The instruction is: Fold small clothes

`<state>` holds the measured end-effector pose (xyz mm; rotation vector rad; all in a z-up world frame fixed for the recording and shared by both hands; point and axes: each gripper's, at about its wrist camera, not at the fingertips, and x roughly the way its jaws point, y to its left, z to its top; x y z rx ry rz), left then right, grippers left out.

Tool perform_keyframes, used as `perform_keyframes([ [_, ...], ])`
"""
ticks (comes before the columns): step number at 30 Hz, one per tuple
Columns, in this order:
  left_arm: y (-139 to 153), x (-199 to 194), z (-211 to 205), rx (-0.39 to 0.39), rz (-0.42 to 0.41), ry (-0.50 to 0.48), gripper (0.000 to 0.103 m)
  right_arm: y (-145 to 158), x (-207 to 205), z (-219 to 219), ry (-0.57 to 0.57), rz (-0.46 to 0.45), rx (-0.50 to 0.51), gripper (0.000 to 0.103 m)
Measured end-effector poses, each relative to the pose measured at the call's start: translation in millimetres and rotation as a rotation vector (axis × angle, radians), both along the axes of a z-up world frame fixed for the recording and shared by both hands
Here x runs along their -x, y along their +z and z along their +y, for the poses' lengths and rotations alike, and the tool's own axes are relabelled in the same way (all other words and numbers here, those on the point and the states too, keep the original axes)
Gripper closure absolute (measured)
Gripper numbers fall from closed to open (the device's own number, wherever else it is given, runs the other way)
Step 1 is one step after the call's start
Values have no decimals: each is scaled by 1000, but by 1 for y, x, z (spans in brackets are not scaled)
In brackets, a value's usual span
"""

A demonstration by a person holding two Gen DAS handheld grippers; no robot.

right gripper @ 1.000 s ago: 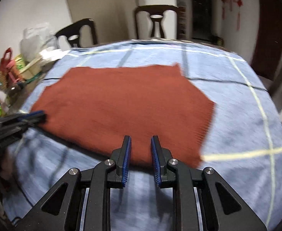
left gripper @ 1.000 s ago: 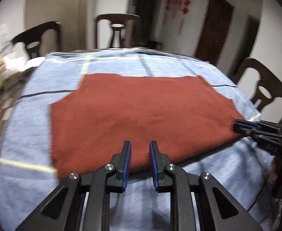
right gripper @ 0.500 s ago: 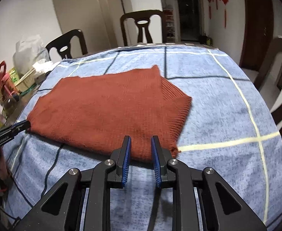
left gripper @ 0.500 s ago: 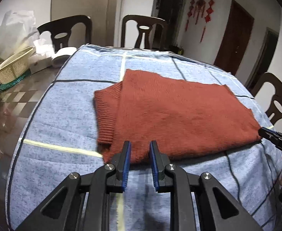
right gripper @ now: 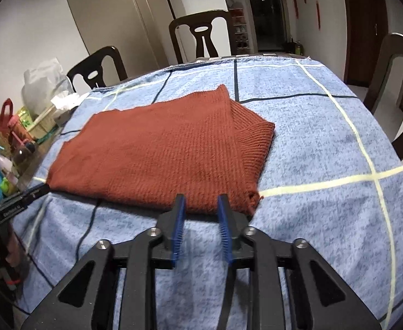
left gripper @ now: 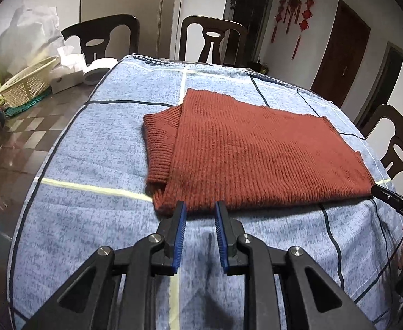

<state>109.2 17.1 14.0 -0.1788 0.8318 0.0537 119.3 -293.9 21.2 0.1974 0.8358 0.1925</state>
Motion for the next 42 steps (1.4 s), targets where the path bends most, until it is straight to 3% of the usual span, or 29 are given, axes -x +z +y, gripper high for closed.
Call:
perform_keyframes([
  [2,1,2,0,0,-1,7,75,2,3,0,8,-7,-23,64],
  [16,3,-1,11,-6,-18,36,70,5,-2,-15,-17,-22,-77,63],
  [21,6,-13,25,44,-21,41,69,0,-14,-26,-22,2,-115,63],
  [28,-2,-41,53,118,-7,56,60,-10,-38,-50,-45,43,-200,63],
  [33,-16,-62,68,237,6,50,54,-21,-53,-63,-55,59,-272,63],
  [37,-16,-72,65,261,-2,46,53,-25,-60,-68,-61,55,-359,63],
  [42,-15,-77,56,267,-2,16,52,-25,-65,-64,-40,58,-374,62],
])
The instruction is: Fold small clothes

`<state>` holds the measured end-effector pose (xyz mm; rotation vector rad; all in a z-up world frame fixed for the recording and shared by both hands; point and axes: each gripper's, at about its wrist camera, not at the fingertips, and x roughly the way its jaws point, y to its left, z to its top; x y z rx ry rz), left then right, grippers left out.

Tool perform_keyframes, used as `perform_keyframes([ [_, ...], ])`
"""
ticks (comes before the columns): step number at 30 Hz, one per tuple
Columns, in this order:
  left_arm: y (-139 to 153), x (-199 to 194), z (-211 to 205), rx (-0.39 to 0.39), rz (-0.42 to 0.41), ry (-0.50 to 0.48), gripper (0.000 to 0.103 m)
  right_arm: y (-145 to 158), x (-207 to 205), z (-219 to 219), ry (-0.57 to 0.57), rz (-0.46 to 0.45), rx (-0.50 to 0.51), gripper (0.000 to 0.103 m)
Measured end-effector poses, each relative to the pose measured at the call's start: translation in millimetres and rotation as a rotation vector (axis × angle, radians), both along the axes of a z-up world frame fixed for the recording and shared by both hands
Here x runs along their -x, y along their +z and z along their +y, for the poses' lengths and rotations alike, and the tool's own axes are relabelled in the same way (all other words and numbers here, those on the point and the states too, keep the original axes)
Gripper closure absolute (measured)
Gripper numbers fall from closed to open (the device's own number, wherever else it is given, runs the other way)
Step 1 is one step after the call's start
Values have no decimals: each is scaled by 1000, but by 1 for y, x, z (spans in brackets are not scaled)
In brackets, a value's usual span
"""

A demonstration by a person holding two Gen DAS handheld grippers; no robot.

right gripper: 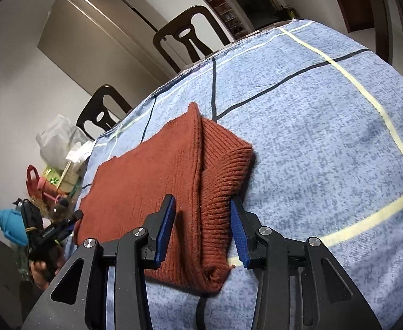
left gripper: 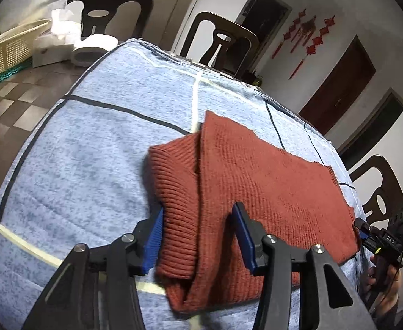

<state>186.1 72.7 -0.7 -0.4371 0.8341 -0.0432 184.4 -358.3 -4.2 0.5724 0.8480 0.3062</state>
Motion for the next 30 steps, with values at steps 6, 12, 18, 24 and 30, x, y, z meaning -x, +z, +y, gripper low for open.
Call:
perform_keyframes([
  [6,1,9,-4,49,-15,-31,52,0,1,5,67,12,-19,61],
  [12,-2,-4,-3,57,-3,-14,52,0,-9,12,81,11,1,61],
  [18,-1,-5,-8,8,17,6,65,2,-13,17,70,18,39,61],
  [24,7,-6,-19,-73,25,-18,86,12,-14,32,64,40,149,85],
  [30,44,2,-19,-53,-48,-71,88,46,-4,25,63,-25,89,88],
])
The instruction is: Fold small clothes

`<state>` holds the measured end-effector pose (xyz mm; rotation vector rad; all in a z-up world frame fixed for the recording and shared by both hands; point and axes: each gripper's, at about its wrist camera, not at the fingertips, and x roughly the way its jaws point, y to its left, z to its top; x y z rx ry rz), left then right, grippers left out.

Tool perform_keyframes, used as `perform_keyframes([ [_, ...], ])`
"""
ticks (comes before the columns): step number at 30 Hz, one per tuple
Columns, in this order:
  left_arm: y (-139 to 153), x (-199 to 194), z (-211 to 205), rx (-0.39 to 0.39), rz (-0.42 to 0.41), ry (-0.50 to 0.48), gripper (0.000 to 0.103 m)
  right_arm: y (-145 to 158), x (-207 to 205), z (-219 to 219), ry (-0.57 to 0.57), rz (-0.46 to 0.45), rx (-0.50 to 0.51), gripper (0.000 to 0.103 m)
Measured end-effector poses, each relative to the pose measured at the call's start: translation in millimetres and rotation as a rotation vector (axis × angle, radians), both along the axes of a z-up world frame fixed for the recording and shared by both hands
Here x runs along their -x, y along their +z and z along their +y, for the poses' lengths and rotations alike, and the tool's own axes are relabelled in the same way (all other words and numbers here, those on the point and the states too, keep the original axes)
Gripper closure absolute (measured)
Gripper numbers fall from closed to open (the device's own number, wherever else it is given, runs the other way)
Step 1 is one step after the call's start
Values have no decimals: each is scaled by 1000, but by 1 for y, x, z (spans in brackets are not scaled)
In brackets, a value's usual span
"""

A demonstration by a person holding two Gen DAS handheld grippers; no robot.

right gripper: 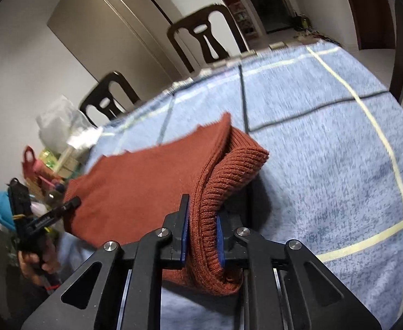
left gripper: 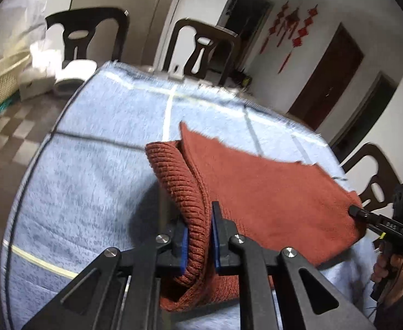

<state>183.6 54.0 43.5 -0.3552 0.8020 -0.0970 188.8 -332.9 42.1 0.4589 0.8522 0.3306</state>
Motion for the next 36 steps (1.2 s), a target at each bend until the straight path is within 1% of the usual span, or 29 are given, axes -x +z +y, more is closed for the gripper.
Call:
perform_keyframes([
  [3,23,8,0,14,-46,-20,88,23,11,2,16,-41,-8,88],
  [6,42,26,-2,27,-93,-45,88,43,29,6,34,-80,-13,88],
  [8,48,42,-2,40,-108,-61,88,54,51,7,49,-98,-7,88],
  [10,51,64,-3,47,-129,-78,88,56,72,10,61,-103,2,88],
  [13,42,102,-4,70,-135,-94,88,47,105,8,67,-89,-13,88],
  [16,17,128,-2,102,-90,-83,88,22,122,1,52,-29,-40,88],
  [19,-19,135,2,112,4,-47,88,-20,123,-9,5,82,-52,88],
  [21,-38,136,6,125,49,-16,88,-36,122,-18,-25,110,-67,88],
  [23,-45,136,9,138,58,-4,88,-45,122,-25,-44,124,-95,88],
  [27,-44,139,3,96,50,-14,87,-48,126,-21,-56,119,-67,86],
  [28,-42,140,0,86,50,-18,85,-47,129,-21,-65,111,-49,81],
  [30,-37,144,-3,65,42,-22,84,-41,136,-19,-83,95,-1,79],
  [33,-27,155,2,26,13,-19,83,-26,153,-19,-96,38,61,79],
  [36,-16,165,3,-19,-25,9,83,-12,169,-12,-75,-31,99,79],
])
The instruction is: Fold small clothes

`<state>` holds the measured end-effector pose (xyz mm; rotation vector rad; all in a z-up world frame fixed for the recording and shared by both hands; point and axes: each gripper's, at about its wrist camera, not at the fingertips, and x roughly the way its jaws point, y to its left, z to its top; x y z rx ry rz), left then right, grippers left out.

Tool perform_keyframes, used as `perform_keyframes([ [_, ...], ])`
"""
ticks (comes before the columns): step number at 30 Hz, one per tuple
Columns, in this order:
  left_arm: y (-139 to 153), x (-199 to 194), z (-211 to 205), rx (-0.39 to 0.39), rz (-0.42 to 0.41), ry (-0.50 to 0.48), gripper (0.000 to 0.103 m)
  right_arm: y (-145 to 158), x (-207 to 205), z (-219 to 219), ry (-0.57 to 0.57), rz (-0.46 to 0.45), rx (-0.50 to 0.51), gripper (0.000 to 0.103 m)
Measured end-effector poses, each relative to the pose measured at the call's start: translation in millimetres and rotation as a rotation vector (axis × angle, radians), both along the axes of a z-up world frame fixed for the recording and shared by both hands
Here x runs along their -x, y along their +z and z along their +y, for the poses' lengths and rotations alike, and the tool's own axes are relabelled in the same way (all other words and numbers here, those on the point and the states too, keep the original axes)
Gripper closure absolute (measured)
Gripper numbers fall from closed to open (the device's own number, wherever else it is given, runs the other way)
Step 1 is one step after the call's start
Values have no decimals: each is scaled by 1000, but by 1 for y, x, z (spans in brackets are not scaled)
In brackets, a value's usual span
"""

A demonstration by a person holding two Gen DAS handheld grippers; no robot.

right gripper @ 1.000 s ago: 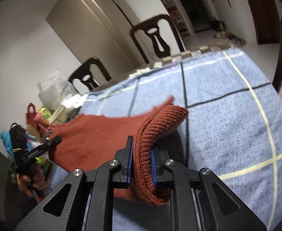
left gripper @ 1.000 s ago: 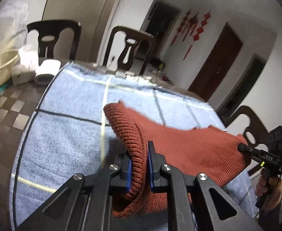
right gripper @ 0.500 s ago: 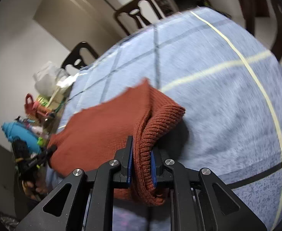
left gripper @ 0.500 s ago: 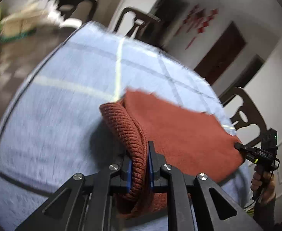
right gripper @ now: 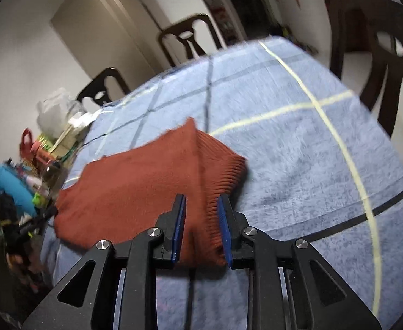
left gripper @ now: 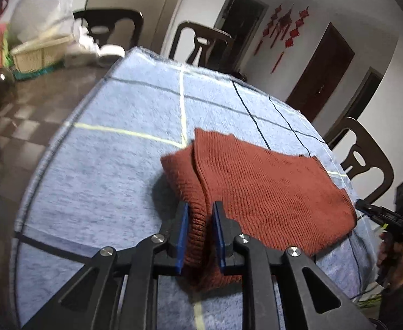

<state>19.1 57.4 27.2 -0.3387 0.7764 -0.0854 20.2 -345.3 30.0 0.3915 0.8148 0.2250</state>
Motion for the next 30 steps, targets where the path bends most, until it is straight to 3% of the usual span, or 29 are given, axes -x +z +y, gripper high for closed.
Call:
perform_keyframes([
  [3,11,5,-9,-3,-41,-6,81,8,9,27,57,-49,44,79],
  [7,16,9,-45,1,-88,-110,77,-4,9,80,188,-40,147,79],
  [14,-17,-7,-94,5,6,-257,76,-20,15,111,232,-39,297,78],
  [22,-17,-6,-114,31,-11,-305,71,-17,14,139,294,-76,285,78],
  [25,-24,-9,-123,-1,9,-311,71,-23,16,150,307,-88,342,78],
  [28,-21,-7,-123,-17,2,-316,71,-17,17,144,324,-100,330,78],
  [30,-16,-5,-116,-3,-6,-304,71,-12,16,129,276,-109,317,78],
])
